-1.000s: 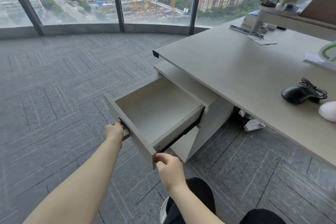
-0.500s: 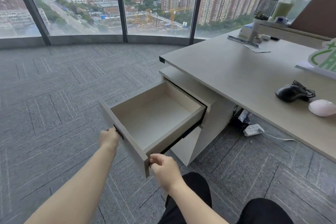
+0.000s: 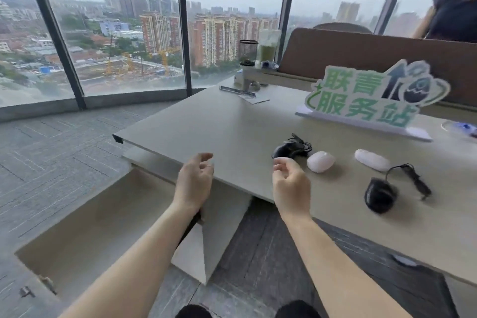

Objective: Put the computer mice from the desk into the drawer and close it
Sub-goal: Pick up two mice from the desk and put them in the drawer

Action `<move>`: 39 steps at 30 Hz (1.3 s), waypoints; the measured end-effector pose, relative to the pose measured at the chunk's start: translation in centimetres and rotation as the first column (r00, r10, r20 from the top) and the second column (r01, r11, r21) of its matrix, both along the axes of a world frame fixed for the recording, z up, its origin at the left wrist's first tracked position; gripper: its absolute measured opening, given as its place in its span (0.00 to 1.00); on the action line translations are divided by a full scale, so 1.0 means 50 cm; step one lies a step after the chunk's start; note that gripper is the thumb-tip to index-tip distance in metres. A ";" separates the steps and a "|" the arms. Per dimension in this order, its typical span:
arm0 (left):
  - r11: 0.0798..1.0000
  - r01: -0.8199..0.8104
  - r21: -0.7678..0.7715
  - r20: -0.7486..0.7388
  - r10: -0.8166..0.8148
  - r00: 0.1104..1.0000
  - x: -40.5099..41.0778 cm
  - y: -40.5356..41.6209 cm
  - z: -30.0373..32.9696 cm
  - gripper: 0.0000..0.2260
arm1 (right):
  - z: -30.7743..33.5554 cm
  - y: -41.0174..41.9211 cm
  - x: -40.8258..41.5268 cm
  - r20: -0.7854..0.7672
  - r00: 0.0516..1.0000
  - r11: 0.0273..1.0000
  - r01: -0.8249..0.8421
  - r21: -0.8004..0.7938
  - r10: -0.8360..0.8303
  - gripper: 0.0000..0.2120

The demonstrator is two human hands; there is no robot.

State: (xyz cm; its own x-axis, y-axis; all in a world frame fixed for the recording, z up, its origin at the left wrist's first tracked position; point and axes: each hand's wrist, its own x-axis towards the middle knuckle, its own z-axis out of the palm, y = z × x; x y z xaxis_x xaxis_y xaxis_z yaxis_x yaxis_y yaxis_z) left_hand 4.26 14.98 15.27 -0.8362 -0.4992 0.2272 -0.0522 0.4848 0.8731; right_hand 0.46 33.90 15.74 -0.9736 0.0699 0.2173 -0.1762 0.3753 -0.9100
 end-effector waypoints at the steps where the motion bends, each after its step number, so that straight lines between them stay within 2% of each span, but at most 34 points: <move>1: 0.997 0.079 -0.021 0.020 -0.079 0.997 -0.038 0.043 0.006 0.14 | 0.009 0.036 -0.035 -0.014 0.997 0.996 0.076 0.047 -0.076 0.15; 4: 0.966 0.241 -0.092 0.098 -0.232 0.968 -0.136 0.148 0.010 0.17 | 0.011 0.121 -0.137 -0.011 0.983 0.937 0.180 0.298 -0.186 0.21; 8: 0.925 0.321 -0.204 0.193 -0.284 0.939 -0.243 0.236 -0.011 0.23 | -0.006 0.179 -0.231 0.160 0.963 0.794 0.080 0.603 -0.218 0.27; 12: 0.854 0.362 -0.375 0.372 -0.219 0.902 -0.328 0.280 -0.040 0.28 | -0.025 0.197 -0.284 0.253 0.951 0.708 -0.056 0.704 -0.176 0.26; 14: 0.841 0.314 -0.441 0.350 -0.161 0.923 -0.351 0.292 -0.046 0.26 | -0.031 0.197 -0.293 0.222 0.958 0.677 -0.043 0.735 -0.181 0.23; 17: 0.863 0.243 -0.442 0.294 -0.117 0.949 -0.370 0.301 -0.044 0.21 | -0.036 0.197 -0.292 0.141 0.968 0.647 0.028 0.762 -0.208 0.17; 19: 0.872 0.222 -0.436 0.290 -0.098 0.952 -0.369 0.302 -0.042 0.20 | -0.038 0.200 -0.287 0.119 0.972 0.665 0.048 0.745 -0.204 0.14; 21: 0.907 0.190 -0.375 0.255 -0.096 0.962 -0.359 0.292 -0.034 0.22 | -0.041 0.203 -0.285 0.112 0.976 0.693 0.052 0.719 -0.189 0.15; 24: 0.967 0.108 -0.231 0.095 -0.088 0.992 -0.329 0.254 0.000 0.24 | -0.039 0.197 -0.276 0.066 0.988 0.766 0.068 0.639 -0.143 0.21; 27: 0.990 0.026 -0.140 -0.092 -0.040 0.995 -0.281 0.194 0.065 0.24 | -0.006 0.154 -0.243 -0.019 0.999 0.899 0.042 0.436 -0.038 0.24; 30: 0.992 -0.063 -0.112 -0.231 0.036 0.972 -0.215 0.114 0.138 0.23 | 0.047 0.074 -0.184 -0.134 0.989 0.974 -0.031 0.226 0.062 0.24; 34: 0.983 -0.167 -0.081 -0.330 0.132 0.935 -0.115 0.000 0.202 0.21 | 0.107 -0.056 -0.096 -0.185 0.960 0.978 -0.207 0.026 0.208 0.23; 39: 0.948 -0.312 -0.062 -0.335 0.275 0.901 0.009 -0.141 0.205 0.20 | 0.103 -0.233 0.000 -0.145 0.901 0.905 -0.421 -0.062 0.410 0.21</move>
State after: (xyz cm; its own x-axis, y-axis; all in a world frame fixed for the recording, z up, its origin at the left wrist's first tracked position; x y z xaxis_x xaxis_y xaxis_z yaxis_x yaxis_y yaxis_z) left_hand 4.71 7.92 25.50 -0.5298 -0.6663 0.5247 0.0639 0.5856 0.8081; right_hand 0.48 22.24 20.87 -0.8833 -0.3102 0.3515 -0.4133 0.1611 -0.8962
